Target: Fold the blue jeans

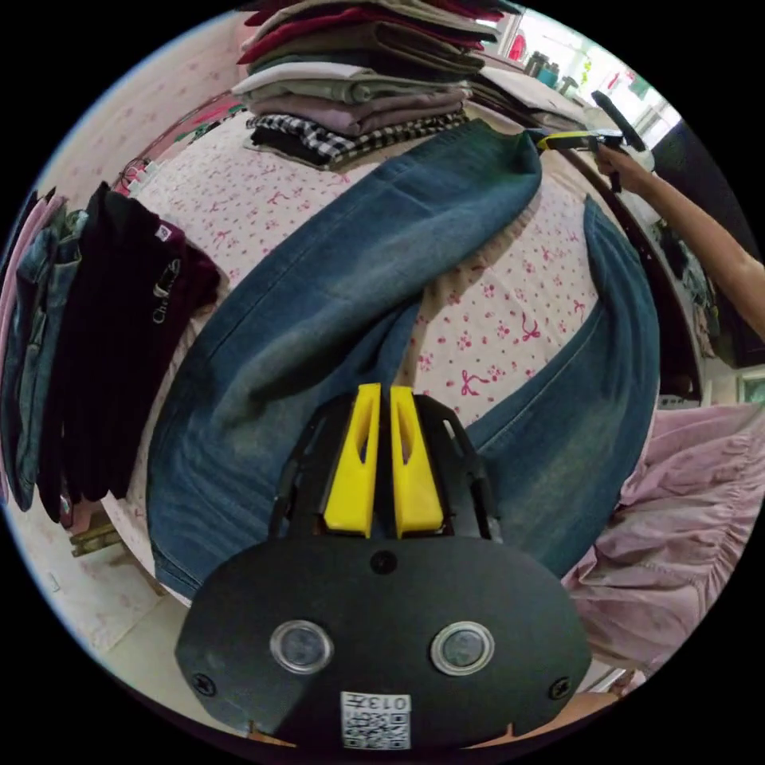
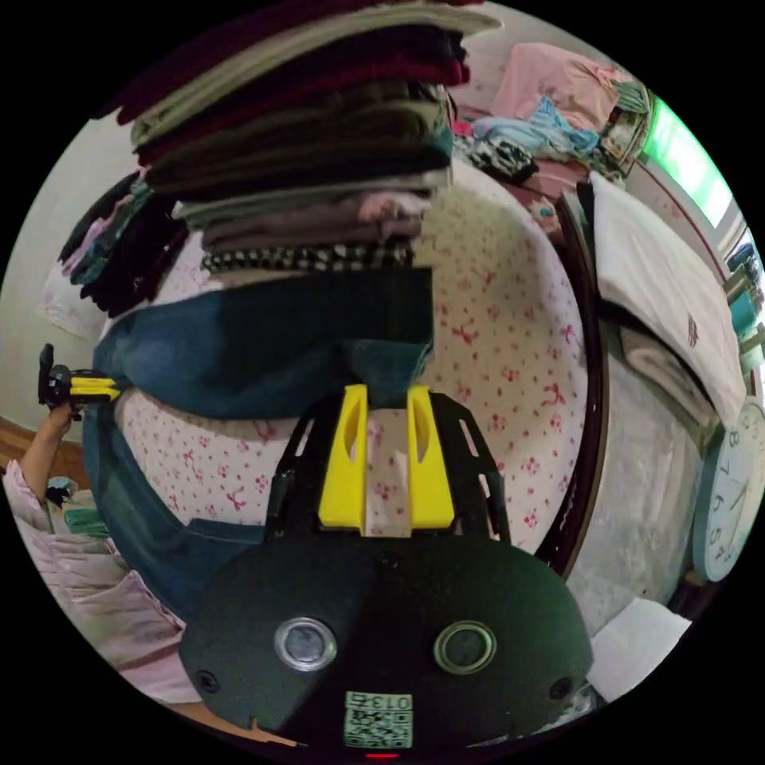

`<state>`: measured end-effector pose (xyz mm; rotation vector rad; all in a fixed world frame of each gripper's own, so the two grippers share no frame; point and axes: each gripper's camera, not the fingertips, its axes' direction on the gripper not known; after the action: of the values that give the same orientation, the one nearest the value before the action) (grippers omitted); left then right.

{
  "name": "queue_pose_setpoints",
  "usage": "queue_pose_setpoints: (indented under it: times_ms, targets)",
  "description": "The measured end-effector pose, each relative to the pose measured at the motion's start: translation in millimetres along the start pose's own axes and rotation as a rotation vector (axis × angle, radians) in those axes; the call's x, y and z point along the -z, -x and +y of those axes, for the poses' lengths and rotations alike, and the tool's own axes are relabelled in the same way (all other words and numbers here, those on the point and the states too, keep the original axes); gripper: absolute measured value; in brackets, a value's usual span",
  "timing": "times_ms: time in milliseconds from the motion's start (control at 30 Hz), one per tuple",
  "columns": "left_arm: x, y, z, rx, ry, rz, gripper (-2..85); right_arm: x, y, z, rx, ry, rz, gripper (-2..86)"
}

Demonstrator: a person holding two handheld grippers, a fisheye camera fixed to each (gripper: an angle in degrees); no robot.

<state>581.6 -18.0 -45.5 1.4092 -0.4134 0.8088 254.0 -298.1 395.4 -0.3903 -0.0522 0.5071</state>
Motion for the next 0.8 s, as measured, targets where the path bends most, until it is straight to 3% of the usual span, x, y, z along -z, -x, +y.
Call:
queue_pose_setpoints:
  times_ms: [300,667,800]
  targets:
    - [-30.8,100.3,-1.0,0.268,-0.061,0.347,0.8,44.4,-31.2,-65.2,-0.196,-0.268,-0.188,8.8]
    - [-65.3,116.1,-13.6,0.311,-0.063,0.355,0.7,17.1,-66.8,-37.2,-0.227,-0.158,-0.157,12.1]
    - [-67.1,114.4,-17.2,0.313,-0.057,0.334,0.7,-16.5,-62.4,-67.9,-0.267,-0.032,-0.154,6.9]
